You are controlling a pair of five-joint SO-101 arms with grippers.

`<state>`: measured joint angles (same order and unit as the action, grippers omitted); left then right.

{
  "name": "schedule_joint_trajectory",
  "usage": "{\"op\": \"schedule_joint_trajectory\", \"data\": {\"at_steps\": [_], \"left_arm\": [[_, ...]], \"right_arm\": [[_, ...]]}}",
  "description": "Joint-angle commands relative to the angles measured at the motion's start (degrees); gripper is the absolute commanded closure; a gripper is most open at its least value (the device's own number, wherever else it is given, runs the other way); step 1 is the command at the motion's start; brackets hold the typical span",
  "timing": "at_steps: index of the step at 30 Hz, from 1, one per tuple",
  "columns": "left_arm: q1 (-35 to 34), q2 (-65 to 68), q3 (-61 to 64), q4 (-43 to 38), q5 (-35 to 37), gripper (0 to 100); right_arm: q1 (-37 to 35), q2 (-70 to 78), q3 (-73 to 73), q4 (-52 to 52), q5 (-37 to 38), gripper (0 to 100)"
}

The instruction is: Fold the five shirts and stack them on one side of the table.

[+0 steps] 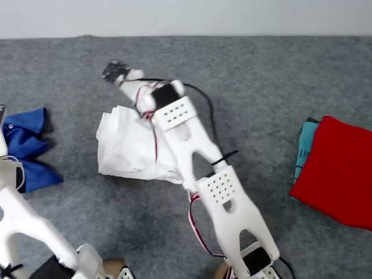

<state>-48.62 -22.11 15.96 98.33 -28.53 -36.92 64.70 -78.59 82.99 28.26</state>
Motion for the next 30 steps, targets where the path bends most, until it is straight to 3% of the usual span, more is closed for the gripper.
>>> {"op": "schedule_joint_trajectory", "data": {"at_steps": [1, 8, 16, 26, 30], "left_arm": [[0.44, -1.85, -0.4, 0.26, 0.44, 99], [0.44, -1.85, -0.4, 0.35, 0.44, 99], [0.44, -1.85, -0.4, 0.18, 0.44, 99], [0.44, -1.85, -0.4, 0.18, 0.26, 99], [0.44, -1.85, -0.4, 0.09, 0.26, 99]], "right_arm": [[-3.65, 2.51, -3.34, -4.97, 0.53, 99.0], [-8.92, 5.58, -4.13, -9.27, 0.62, 99.0], [-5.41, 1.54, -12.75, -8.13, 0.7, 99.0], [-7.16, 9.71, -9.58, -28.7, 0.7, 99.0], [-9.27, 12.0, -9.76, -29.93, 0.7, 99.0]]}}
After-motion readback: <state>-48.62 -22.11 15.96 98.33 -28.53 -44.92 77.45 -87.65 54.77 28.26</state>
